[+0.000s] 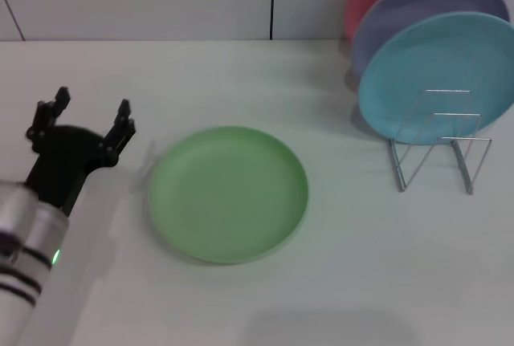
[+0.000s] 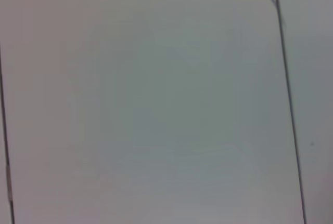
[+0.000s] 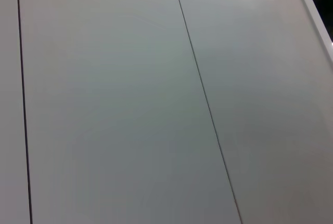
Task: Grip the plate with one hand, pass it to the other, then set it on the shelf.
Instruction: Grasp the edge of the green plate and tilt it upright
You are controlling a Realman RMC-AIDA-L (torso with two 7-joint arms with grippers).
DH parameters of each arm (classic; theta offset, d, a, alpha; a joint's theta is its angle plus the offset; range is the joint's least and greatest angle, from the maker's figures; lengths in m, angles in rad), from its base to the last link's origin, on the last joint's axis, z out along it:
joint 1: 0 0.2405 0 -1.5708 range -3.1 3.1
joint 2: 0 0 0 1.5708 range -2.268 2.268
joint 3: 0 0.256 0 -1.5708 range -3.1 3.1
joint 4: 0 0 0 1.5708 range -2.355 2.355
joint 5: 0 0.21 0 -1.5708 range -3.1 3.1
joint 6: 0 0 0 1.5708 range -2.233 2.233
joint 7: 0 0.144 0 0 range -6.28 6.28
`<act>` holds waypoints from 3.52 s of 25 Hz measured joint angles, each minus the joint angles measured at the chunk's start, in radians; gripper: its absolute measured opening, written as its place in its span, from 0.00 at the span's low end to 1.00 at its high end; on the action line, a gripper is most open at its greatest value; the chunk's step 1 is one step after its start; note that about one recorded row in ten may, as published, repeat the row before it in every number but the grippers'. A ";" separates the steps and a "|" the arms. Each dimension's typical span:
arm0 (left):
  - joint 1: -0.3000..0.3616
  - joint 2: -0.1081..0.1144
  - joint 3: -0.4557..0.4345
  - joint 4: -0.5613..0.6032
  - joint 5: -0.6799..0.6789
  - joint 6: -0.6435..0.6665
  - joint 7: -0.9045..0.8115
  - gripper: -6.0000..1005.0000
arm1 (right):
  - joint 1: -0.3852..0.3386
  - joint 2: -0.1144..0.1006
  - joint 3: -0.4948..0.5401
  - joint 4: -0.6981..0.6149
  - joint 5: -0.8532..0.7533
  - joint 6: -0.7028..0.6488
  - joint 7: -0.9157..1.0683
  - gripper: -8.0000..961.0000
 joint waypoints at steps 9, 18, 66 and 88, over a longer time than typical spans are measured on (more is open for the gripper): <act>0.135 -0.002 -0.243 -0.523 0.014 -0.669 0.358 0.86 | 0.001 -0.002 0.000 -0.003 0.000 0.008 0.001 0.87; 0.195 -0.007 -0.438 -0.799 0.014 -1.283 0.346 0.86 | 0.011 -0.003 0.000 -0.003 0.000 0.011 0.001 0.87; -0.016 -0.015 -0.492 -0.871 0.545 -1.708 -0.096 0.85 | -0.007 -0.002 -0.003 -0.004 -0.016 0.012 0.003 0.87; -0.082 -0.012 -0.520 -0.879 0.543 -1.907 -0.138 0.86 | -0.002 -0.005 -0.003 -0.006 -0.015 0.038 -0.007 0.87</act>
